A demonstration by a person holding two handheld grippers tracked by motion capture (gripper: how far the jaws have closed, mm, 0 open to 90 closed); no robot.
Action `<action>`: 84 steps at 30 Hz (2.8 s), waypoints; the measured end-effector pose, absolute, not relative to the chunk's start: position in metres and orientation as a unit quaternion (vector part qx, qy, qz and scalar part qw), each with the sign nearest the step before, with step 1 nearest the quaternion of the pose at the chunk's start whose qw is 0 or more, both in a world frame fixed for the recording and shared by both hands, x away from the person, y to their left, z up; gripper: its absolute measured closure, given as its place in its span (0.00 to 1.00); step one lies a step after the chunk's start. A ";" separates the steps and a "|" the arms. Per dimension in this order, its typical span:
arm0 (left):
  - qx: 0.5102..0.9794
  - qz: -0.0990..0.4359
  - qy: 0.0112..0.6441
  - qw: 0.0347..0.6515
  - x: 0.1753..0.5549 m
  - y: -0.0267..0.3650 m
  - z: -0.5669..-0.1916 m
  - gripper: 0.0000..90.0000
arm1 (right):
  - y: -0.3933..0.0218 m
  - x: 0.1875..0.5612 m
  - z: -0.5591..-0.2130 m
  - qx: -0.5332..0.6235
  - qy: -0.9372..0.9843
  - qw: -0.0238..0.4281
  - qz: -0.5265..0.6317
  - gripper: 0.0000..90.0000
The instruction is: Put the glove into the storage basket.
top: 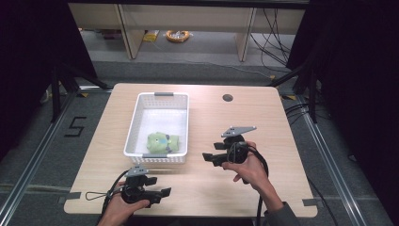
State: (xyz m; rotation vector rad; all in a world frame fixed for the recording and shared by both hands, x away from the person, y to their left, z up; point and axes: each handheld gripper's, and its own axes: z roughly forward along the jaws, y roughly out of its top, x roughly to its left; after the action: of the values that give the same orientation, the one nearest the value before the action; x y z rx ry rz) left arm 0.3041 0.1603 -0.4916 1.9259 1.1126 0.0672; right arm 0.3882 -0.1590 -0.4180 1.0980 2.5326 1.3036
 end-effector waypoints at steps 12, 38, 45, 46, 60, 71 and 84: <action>0.779 0.030 0.445 0.442 0.302 0.163 -0.494 0.26 | -0.170 0.380 -0.431 0.373 0.822 0.054 0.426 0.32; 0.781 0.036 0.440 0.442 0.300 0.163 -0.494 0.26 | -0.192 0.356 -0.459 0.383 0.825 0.056 0.413 0.24; 0.785 0.034 0.435 0.440 0.299 0.163 -0.495 0.26 | -0.197 0.348 -0.467 0.387 0.823 0.054 0.413 0.23; 0.785 0.038 0.437 0.437 0.299 0.163 -0.495 0.26 | -0.198 0.347 -0.469 0.382 0.823 0.052 0.417 0.23; 0.786 0.032 0.432 0.440 0.298 0.160 -0.497 0.25 | -0.212 0.330 -0.482 0.402 0.821 0.067 0.400 0.18; 0.789 0.034 0.429 0.439 0.297 0.159 -0.498 0.25 | -0.221 0.317 -0.489 0.407 0.820 0.073 0.395 0.18; 0.793 0.028 0.425 0.435 0.298 0.159 -0.499 0.25 | -0.228 0.302 -0.497 0.413 0.823 0.082 0.382 0.19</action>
State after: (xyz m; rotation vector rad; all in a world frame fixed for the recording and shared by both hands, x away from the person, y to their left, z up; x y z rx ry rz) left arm 0.2976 0.1593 -0.4987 1.9752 1.0580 0.0693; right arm 0.3024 -0.2284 -0.4974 1.2327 2.4593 1.1412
